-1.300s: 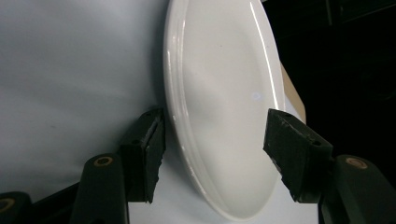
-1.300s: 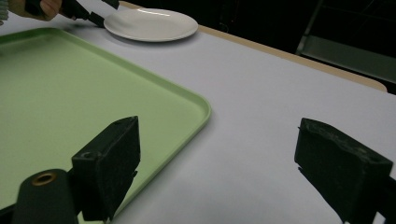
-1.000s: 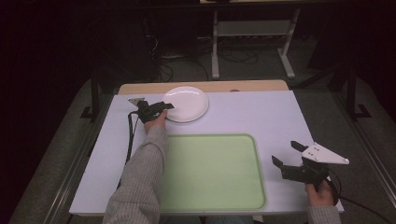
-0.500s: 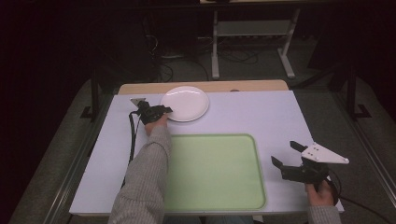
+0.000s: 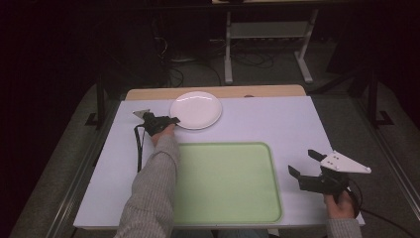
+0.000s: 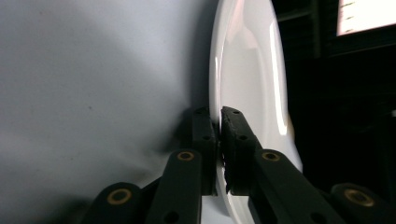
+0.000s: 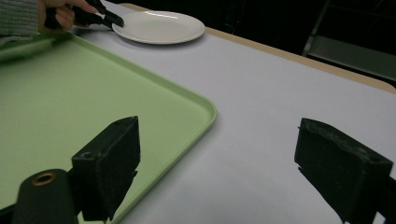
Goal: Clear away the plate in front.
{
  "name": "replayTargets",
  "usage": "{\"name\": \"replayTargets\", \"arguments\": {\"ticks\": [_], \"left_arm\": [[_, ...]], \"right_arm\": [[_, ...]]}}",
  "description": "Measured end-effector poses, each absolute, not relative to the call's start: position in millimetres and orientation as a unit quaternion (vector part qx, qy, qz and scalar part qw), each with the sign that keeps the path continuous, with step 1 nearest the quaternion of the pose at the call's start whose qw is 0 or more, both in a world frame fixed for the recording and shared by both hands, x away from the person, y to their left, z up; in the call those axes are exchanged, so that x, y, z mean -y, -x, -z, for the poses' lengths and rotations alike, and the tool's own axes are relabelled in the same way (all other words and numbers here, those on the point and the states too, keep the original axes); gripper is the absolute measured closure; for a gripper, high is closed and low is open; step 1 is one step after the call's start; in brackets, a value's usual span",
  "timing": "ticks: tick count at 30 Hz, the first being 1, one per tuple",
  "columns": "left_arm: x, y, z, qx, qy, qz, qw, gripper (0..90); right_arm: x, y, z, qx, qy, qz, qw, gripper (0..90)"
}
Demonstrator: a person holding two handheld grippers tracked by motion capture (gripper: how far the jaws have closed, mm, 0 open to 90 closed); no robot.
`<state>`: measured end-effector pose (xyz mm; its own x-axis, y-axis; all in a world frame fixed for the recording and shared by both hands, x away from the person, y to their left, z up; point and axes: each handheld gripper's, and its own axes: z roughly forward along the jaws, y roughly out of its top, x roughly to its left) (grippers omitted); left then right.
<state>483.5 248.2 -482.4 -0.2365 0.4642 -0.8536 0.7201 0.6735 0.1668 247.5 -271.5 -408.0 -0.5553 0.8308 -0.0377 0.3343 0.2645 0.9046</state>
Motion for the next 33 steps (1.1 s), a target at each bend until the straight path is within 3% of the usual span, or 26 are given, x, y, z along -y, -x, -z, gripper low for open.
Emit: {"name": "replayTargets", "arguments": {"ticks": [33], "left_arm": [[-276.7, -476.0, 453.4, -0.733, -0.395, 0.127, 0.539, 87.2]], "right_arm": [[271.2, -246.9, 408.4, -0.751, -0.386, -0.462, 0.270, 13.4]]}}
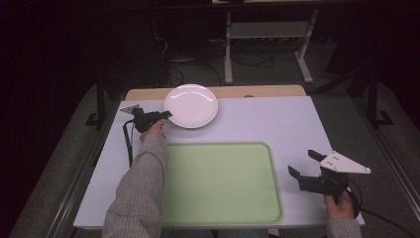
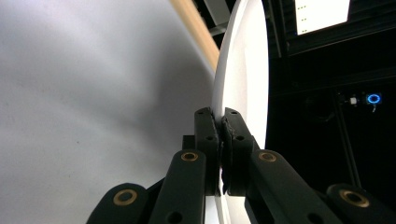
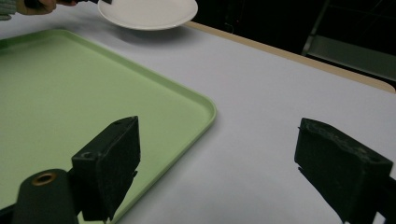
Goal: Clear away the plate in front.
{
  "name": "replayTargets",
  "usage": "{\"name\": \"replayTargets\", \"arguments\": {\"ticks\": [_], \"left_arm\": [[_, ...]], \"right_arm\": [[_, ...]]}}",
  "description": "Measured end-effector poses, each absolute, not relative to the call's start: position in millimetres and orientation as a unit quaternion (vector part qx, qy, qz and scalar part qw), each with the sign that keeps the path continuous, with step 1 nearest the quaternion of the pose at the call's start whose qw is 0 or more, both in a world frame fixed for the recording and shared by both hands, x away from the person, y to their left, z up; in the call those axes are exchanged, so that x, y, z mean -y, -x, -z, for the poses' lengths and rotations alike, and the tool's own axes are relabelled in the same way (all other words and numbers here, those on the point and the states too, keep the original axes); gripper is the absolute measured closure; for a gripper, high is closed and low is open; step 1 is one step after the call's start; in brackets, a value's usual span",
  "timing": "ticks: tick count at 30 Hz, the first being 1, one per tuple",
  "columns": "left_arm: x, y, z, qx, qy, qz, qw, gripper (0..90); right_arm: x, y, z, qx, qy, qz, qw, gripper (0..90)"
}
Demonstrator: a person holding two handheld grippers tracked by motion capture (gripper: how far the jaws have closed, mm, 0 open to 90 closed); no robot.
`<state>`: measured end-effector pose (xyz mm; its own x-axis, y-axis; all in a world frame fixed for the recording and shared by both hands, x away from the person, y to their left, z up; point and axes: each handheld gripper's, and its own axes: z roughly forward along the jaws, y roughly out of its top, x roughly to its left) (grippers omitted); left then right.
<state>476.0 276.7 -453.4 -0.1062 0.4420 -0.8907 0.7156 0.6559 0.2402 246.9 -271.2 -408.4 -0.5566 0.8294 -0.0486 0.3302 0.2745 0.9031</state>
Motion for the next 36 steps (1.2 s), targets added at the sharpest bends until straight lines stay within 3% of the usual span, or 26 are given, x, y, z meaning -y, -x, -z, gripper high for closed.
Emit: {"name": "replayTargets", "arguments": {"ticks": [18, 26, 36], "left_arm": [[-302.6, -461.0, 425.9, -0.707, -0.399, 0.134, 0.569, 87.5], [-310.1, -449.3, 410.5, -0.698, -0.432, 0.121, 0.559, 87.4], [-315.2, -436.7, 403.0, -0.686, -0.440, 0.125, 0.566, 87.4]], "right_arm": [[270.7, -246.8, 408.5, -0.751, -0.389, -0.460, 0.271, 13.5], [270.1, -247.0, 409.5, -0.751, -0.392, -0.459, 0.269, 13.5], [269.8, -246.6, 410.1, -0.751, -0.394, -0.457, 0.269, 13.4]]}}
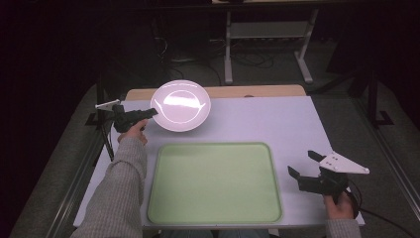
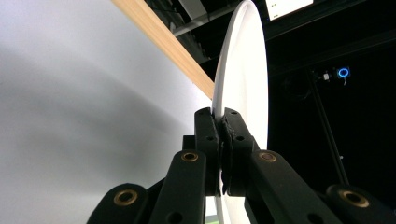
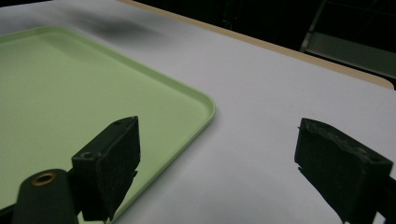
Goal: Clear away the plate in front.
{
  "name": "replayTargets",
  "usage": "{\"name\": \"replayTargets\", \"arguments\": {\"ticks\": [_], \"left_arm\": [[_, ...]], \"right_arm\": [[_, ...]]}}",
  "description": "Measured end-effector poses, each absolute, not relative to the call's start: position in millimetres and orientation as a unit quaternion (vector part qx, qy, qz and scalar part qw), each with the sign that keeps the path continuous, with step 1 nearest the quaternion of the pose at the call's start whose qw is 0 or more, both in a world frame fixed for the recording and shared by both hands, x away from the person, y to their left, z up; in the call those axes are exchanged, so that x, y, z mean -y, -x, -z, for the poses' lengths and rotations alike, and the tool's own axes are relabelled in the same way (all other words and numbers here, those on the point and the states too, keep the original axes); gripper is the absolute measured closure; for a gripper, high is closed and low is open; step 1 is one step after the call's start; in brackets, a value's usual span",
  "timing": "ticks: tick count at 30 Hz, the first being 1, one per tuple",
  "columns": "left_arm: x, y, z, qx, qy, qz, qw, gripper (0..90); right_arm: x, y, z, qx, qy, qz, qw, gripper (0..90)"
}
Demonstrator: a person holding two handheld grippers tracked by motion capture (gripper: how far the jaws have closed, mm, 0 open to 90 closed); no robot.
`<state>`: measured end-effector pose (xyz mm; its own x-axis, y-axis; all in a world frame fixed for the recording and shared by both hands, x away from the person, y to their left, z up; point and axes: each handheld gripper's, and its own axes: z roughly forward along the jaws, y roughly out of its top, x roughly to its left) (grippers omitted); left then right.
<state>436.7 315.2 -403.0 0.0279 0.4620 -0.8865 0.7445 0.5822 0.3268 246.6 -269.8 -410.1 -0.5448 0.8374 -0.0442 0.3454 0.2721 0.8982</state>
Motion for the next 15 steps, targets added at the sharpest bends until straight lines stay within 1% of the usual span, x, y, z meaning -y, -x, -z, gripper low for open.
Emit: {"name": "replayTargets", "arguments": {"ticks": [3, 5, 9, 15], "left_arm": [[-317.7, -431.5, 402.1, -0.683, -0.439, 0.124, 0.570, 87.4], [-318.6, -426.5, 401.6, -0.676, -0.454, 0.119, 0.568, 87.4], [-319.3, -421.1, 403.6, -0.675, -0.463, 0.119, 0.562, 87.4], [-320.5, -410.2, 409.2, -0.666, -0.468, 0.134, 0.565, 87.4]], "right_arm": [[269.2, -246.9, 410.4, -0.752, -0.394, -0.455, 0.269, 13.5], [268.8, -247.0, 410.5, -0.752, -0.394, -0.455, 0.269, 13.5], [268.5, -246.8, 410.8, -0.752, -0.394, -0.456, 0.268, 13.5], [268.2, -246.4, 410.4, -0.752, -0.392, -0.456, 0.269, 13.4]]}}
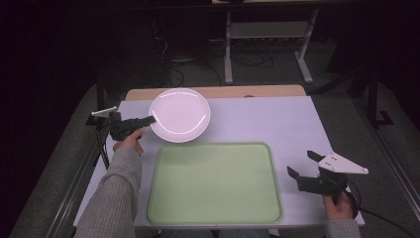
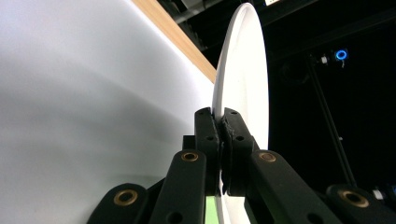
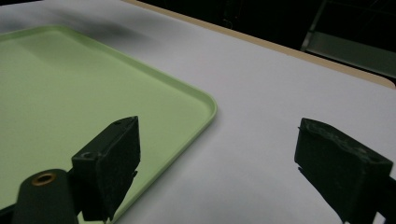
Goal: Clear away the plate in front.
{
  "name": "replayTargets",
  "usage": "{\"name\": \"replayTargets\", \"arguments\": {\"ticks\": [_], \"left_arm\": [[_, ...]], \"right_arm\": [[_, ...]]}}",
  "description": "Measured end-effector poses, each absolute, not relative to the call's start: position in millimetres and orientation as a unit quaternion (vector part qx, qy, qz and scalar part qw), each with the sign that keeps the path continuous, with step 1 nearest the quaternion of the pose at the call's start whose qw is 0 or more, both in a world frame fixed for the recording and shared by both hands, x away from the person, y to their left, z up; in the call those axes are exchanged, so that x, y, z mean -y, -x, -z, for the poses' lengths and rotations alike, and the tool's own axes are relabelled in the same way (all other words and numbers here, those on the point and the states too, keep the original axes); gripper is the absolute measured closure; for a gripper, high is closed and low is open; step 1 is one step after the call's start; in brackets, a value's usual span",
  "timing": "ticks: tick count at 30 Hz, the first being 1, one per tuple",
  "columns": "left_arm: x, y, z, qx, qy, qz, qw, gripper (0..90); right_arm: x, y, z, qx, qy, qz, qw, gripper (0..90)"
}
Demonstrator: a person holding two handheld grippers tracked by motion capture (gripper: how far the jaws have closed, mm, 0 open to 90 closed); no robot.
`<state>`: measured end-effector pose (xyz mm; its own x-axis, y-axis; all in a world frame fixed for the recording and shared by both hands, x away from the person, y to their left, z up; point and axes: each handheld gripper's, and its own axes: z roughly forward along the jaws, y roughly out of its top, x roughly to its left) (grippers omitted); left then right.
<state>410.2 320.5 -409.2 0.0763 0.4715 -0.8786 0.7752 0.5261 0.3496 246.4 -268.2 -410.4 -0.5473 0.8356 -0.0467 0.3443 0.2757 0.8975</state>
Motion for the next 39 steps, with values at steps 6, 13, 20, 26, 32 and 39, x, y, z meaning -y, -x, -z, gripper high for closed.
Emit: {"name": "replayTargets", "arguments": {"ticks": [6, 13, 20, 26, 32, 39], "left_arm": [[-317.4, -403.2, 410.1, -0.654, -0.479, 0.141, 0.569, 87.5], [-312.0, -396.0, 410.4, -0.636, -0.489, 0.146, 0.579, 87.4], [-307.6, -389.6, 411.7, -0.627, -0.499, 0.150, 0.579, 87.5], [-306.4, -384.1, 414.6, -0.614, -0.507, 0.159, 0.584, 87.6], [-300.8, -377.4, 419.0, -0.605, -0.515, 0.165, 0.584, 87.6], [-291.8, -371.7, 421.1, -0.595, -0.524, 0.174, 0.585, 87.6]], "right_arm": [[268.3, -246.3, 410.5, -0.752, -0.392, -0.456, 0.270, 13.4], [268.6, -246.2, 410.3, -0.751, -0.391, -0.456, 0.274, 13.5], [270.4, -245.6, 409.9, -0.748, -0.395, -0.457, 0.274, 13.4], [271.8, -244.4, 410.7, -0.747, -0.397, -0.457, 0.276, 13.5], [271.9, -243.8, 411.1, -0.747, -0.398, -0.456, 0.276, 13.4], [269.3, -243.8, 411.8, -0.749, -0.397, -0.453, 0.275, 13.4]]}}
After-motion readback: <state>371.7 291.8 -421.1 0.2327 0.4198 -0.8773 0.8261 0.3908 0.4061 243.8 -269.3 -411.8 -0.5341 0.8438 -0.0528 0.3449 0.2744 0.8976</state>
